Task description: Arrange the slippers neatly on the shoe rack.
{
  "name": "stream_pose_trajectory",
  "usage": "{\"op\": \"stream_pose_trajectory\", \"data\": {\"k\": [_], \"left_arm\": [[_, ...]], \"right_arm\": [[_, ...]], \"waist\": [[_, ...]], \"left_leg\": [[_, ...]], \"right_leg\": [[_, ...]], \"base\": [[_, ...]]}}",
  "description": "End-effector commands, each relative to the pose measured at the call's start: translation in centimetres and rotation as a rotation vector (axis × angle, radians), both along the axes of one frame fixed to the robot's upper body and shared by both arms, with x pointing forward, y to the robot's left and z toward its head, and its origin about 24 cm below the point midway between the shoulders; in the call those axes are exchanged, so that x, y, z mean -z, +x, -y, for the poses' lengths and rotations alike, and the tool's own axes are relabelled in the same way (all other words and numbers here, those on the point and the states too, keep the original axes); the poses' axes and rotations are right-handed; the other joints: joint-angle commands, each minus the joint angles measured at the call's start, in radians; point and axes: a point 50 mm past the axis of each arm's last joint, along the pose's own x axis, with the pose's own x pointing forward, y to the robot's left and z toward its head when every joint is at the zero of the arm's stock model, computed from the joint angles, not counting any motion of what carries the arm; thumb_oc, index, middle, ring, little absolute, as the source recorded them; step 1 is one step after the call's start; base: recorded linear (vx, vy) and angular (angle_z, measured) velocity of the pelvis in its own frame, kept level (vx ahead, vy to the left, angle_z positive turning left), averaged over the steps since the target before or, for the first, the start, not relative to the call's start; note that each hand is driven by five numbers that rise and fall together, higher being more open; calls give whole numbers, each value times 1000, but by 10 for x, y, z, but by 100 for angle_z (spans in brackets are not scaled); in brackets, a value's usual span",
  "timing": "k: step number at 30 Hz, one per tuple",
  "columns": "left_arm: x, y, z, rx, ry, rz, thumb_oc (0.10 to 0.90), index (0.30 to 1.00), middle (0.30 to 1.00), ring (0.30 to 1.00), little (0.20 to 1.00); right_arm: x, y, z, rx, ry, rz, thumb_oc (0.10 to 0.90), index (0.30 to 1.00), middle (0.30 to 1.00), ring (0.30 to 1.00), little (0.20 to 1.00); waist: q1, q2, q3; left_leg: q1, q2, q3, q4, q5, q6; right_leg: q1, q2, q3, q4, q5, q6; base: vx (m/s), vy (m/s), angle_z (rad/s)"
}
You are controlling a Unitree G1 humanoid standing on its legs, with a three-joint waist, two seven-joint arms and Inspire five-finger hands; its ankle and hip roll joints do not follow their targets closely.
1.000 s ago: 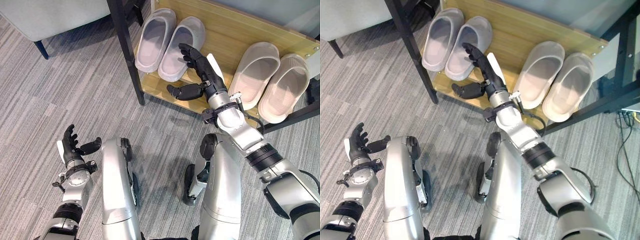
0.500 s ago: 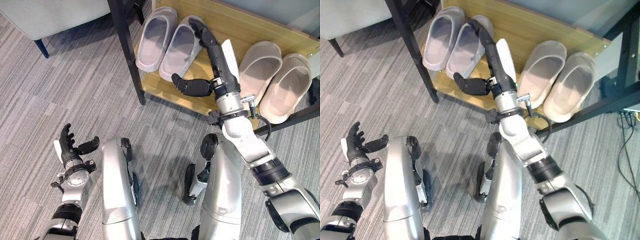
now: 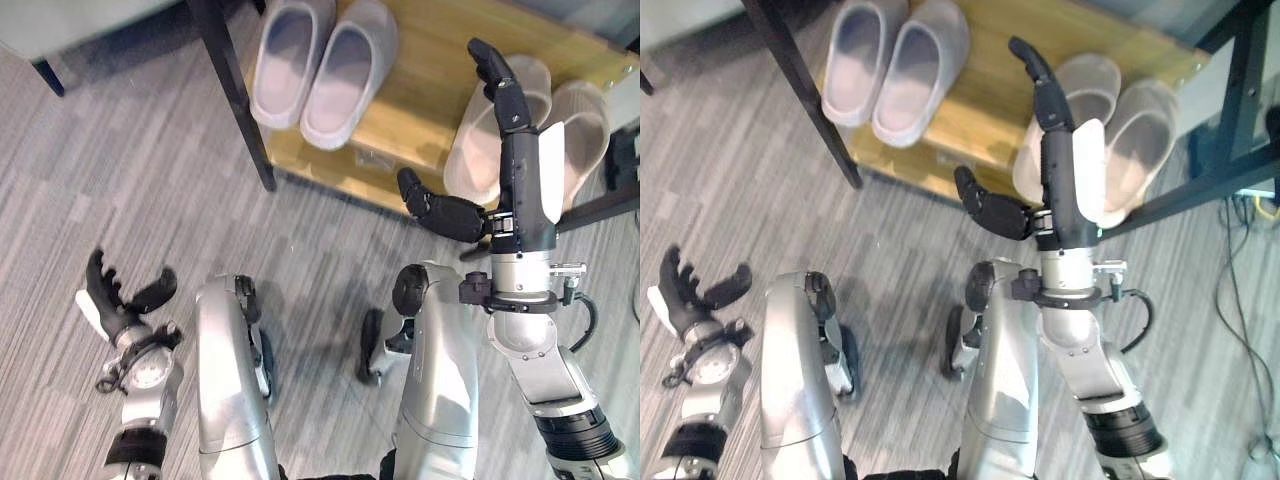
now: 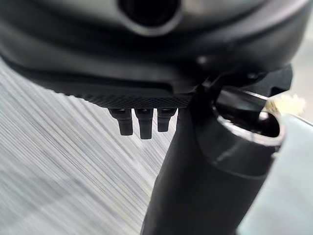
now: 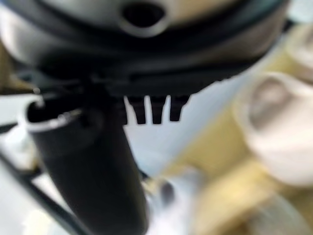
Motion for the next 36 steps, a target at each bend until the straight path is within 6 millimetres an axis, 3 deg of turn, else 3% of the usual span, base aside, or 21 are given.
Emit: {"op": "stream_pose_trajectory", "data": {"k": [1, 3, 6, 7, 8, 9, 10, 11, 12, 13, 14, 15, 16, 17, 18, 19, 20, 24, 26, 29, 36], "left_arm": [[-24, -16, 7, 102, 269, 142, 800, 900, 900, 900, 900], [-18, -17, 15, 136, 285, 125, 800, 900, 900, 900, 900], [12, -25, 39, 276, 235, 44, 800, 900, 900, 900, 900], [29, -30, 49, 352, 246, -31, 800, 900, 900, 900, 900], [30, -30, 49, 352, 246, -32, 800, 900, 900, 900, 900], [50, -47, 41, 443, 179, -121, 800, 900, 900, 900, 900], [79, -58, 32, 464, 142, -295, 800, 900, 900, 900, 900], [55, -54, 41, 494, 424, -205, 800, 900, 900, 900, 900], [75, -52, 43, 491, 414, -298, 800, 900, 900, 900, 900], [75, -51, 44, 492, 414, -296, 800, 900, 900, 900, 900], [87, -51, 43, 479, 410, -347, 800, 900, 900, 900, 900], [109, -58, 40, 483, 397, -464, 800, 900, 900, 900, 900], [109, -58, 39, 483, 397, -464, 800, 900, 900, 900, 900], [121, -65, 38, 485, 366, -522, 800, 900, 900, 900, 900], [145, -79, 41, 514, 342, -640, 800, 900, 900, 900, 900], [145, -79, 41, 514, 342, -640, 800, 900, 900, 900, 900], [164, -92, 40, 505, 254, -721, 800, 900, 900, 900, 900], [176, -102, 44, 509, 198, -773, 800, 900, 900, 900, 900], [177, -102, 49, 546, 230, -777, 800, 900, 900, 900, 900], [167, -91, 59, 629, 352, -747, 800, 900, 900, 900, 900], [149, -83, 78, 816, 518, -690, 800, 900, 900, 900, 900]], "right_arm": [[-18, -37, -15, -176, 73, 182, 800, 900, 900, 900, 900], [-9, -37, -16, -180, 58, 137, 800, 900, 900, 900, 900], [30, -31, -20, -144, -86, -37, 800, 900, 900, 900, 900], [56, -26, -18, -121, -154, -153, 800, 900, 900, 900, 900], [57, -26, -18, -121, -154, -153, 800, 900, 900, 900, 900], [92, -18, -3, -27, -169, -306, 800, 900, 900, 900, 900], [111, -17, 6, 8, -181, -415, 800, 900, 900, 900, 900], [128, -15, 9, 35, -169, -481, 800, 900, 900, 900, 900], [135, -13, 13, 49, -163, -522, 800, 900, 900, 900, 900], [135, -12, 13, 50, -163, -522, 800, 900, 900, 900, 900], [142, -14, 21, 88, -103, -558, 800, 900, 900, 900, 900], [172, -23, 35, 128, 46, -733, 800, 900, 900, 900, 900], [172, -23, 35, 128, 46, -734, 800, 900, 900, 900, 900], [183, -29, 37, 131, 126, -795, 800, 900, 900, 900, 900], [212, -42, 40, 157, 246, -934, 800, 900, 900, 900, 900], [212, -42, 40, 156, 246, -934, 800, 900, 900, 900, 900], [226, -51, 42, 185, 249, -1002, 800, 900, 900, 900, 900], [240, -62, 48, 243, 199, -1063, 800, 900, 900, 900, 900], [260, -74, 51, 277, 171, -1173, 800, 900, 900, 900, 900], [275, -83, 52, 287, 122, -1275, 800, 900, 900, 900, 900], [295, -105, 64, 367, 138, -1424, 800, 900, 900, 900, 900]], "waist": [[-3, 11, -214], [-5, 12, -226], [-8, 13, -252], [-8, 8, -269], [-8, 7, -265], [1, 14, -264], [-7, 13, -268], [-11, 8, -278], [-11, -5, -293], [-9, -4, -285], [-14, -13, -298], [-18, -22, -324], [-17, -22, -316], [-19, -23, -321], [-25, -28, -346], [-25, -29, -344], [-27, -28, -357], [-32, -21, -378], [-30, -14, -408], [-28, 0, -452], [-35, 32, -504]], "left_leg": [[55, 0, -30, -260, 139, -7], [92, 7, -26, -310, 152, -12], [250, 28, -9, -484, 194, -25], [349, 36, 8, -592, 218, -33], [360, 37, 9, -601, 222, -33], [470, 39, 24, -705, 242, -38], [527, 48, 38, -765, 266, -44], [576, 45, 42, -802, 262, -50], [638, 46, 48, -859, 274, -49], [652, 46, 50, -869, 278, -50], [713, 47, 57, -947, 327, -47], [837, 51, 68, -1034, 353, -54], [848, 52, 69, -1040, 355, -54], [909, 54, 72, -1079, 376, -56], [1022, 61, 95, -1167, 411, -63], [1028, 59, 97, -1178, 419, -62], [1129, 59, 131, -1254, 434, -68], [1260, 53, 165, -1368, 493, -83], [1366, 33, 194, -1512, 544, -87], [1486, -9, 214, -1718, 579, -79], [1615, -48, 232, -1960, 613, -61]], "right_leg": [[149, -21, 41, -150, -50, 55], [186, -28, 32, -199, -40, 58], [340, -36, -4, -380, 1, 70], [443, -38, -29, -503, 31, 81], [453, -37, -31, -512, 35, 81], [552, -34, -42, -610, 62, 97], [617, -28, -58, -682, 86, 104], [657, -20, -63, -725, 92, 107], [710, -7, -75, -778, 102, 114], [722, -5, -75, -787, 106, 114], [781, 5, -93, -870, 157, 113], [911, 24, -109, -984, 190, 119], [922, 25, -110, -990, 192, 119], [987, 36, -111, -1046, 206, 118], [1113, 47, -107, -1158, 243, 124], [1118, 47, -108, -1168, 250, 124], [1214, 57, -99, -1262, 283, 135], [1327, 71, -90, -1396, 333, 147], [1418, 86, -85, -1534, 390, 161], [1517, 104, -76, -1704, 446, 180], [1621, 110, -66, -1890, 500, 196]], "base": [[0, 58, 27], [-14, 38, 8], [-37, 32, -7], [0, 0, 0], [6, 36, 5], [6, 43, 11], [70, 58, 13], [114, 21, 12], [96, 8, 4], [0, 0, 0], [137, -27, -7], [138, -26, -10], [235, -37, -11], [242, -32, -20], [239, -32, -26], [293, -27, -39], [121, -9, -35], [158, -9, -27], [135, -35, -21], [93, -69, -18], [29, -25, -8]]}}
